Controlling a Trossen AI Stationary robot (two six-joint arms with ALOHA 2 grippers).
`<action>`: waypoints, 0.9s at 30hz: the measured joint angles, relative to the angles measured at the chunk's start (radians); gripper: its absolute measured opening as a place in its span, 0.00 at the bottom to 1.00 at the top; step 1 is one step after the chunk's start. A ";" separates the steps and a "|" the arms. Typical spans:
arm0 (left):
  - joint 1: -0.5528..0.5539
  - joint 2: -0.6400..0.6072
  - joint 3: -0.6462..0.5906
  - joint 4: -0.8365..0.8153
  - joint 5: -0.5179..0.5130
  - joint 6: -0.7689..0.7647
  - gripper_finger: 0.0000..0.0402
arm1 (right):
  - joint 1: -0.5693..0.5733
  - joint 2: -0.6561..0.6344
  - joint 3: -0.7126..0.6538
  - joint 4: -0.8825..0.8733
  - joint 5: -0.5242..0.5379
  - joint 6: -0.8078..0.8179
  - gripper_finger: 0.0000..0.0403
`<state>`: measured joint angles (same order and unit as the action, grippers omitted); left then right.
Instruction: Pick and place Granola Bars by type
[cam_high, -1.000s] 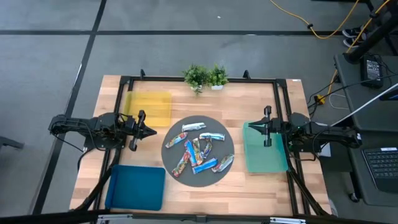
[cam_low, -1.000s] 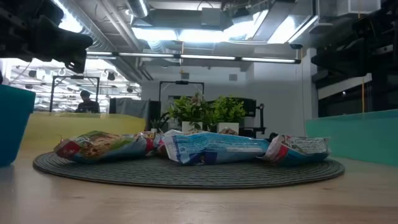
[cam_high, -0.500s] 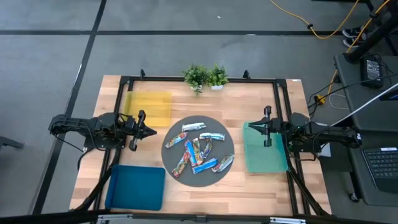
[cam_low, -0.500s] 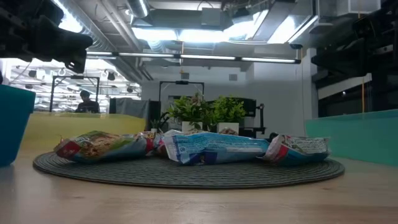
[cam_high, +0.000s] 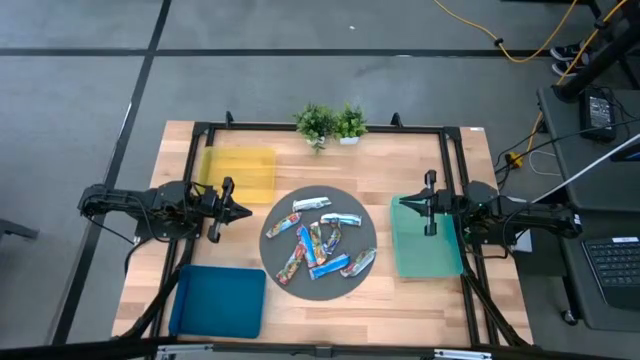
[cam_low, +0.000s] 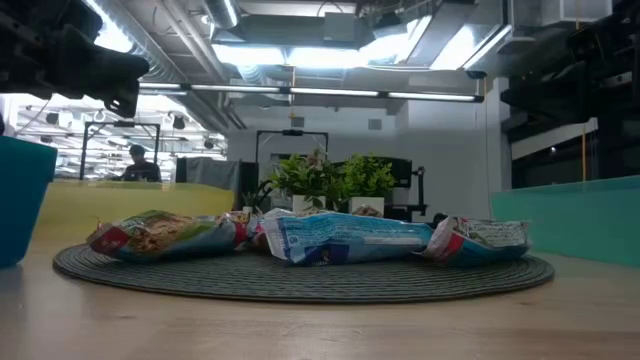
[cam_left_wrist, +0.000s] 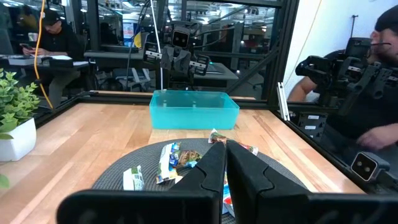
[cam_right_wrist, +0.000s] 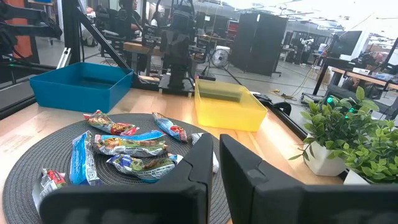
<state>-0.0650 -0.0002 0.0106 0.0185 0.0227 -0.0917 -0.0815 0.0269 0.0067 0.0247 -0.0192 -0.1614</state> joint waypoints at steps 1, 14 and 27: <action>0.000 0.000 0.000 0.000 0.000 0.000 0.02 | 0.000 0.000 0.000 0.000 0.000 0.000 0.08; 0.000 0.000 0.000 0.000 0.000 0.000 0.02 | 0.000 0.000 0.000 0.000 0.000 0.000 0.08; 0.000 0.000 0.000 0.000 0.000 0.000 0.01 | 0.000 0.000 0.000 0.000 0.000 0.000 0.08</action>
<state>-0.0647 -0.0002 0.0107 0.0185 0.0227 -0.0917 -0.0818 0.0269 0.0071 0.0246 -0.0189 -0.1612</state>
